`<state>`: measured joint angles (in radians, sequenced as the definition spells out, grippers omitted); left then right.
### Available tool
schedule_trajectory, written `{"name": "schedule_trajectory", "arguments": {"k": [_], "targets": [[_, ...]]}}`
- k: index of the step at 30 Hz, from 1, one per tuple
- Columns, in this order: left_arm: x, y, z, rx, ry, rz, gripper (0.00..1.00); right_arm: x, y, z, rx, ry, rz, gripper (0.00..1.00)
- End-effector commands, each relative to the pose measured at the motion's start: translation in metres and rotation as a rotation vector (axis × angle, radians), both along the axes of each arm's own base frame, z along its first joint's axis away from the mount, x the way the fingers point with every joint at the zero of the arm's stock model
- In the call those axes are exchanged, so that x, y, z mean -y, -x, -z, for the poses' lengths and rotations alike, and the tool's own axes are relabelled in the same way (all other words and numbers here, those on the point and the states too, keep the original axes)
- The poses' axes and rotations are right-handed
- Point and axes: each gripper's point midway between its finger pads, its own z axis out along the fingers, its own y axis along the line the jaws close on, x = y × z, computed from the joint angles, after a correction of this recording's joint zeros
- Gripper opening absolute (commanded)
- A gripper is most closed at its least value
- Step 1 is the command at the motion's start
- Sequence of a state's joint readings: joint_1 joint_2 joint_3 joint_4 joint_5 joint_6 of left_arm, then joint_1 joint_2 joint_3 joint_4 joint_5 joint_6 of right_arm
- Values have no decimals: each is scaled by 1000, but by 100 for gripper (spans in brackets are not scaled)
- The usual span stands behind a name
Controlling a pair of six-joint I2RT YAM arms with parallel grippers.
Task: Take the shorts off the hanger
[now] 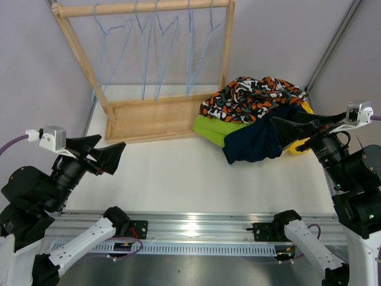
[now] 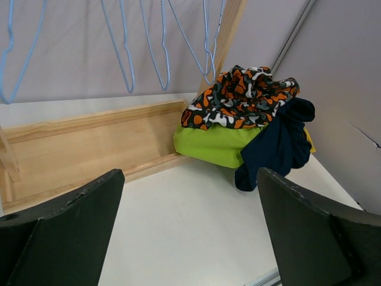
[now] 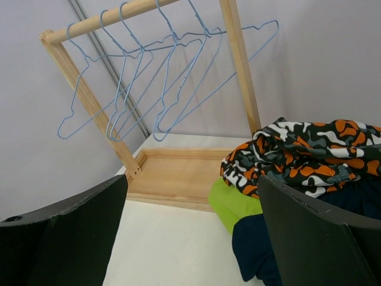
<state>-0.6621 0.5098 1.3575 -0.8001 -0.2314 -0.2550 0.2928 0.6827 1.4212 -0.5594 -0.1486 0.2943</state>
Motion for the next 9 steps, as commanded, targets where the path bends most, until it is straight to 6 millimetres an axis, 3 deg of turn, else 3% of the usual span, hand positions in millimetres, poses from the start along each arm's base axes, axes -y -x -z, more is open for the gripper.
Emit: {"name": "schedule_trajectory", "arguments": {"k": [1,9], "targets": [[0,3,-9,15,7,9,99,-1,4,-2,7,14,-15,99],[-3,3,-7,9,6,-1,99,1,-5,9,-37,30,13,100]]}}
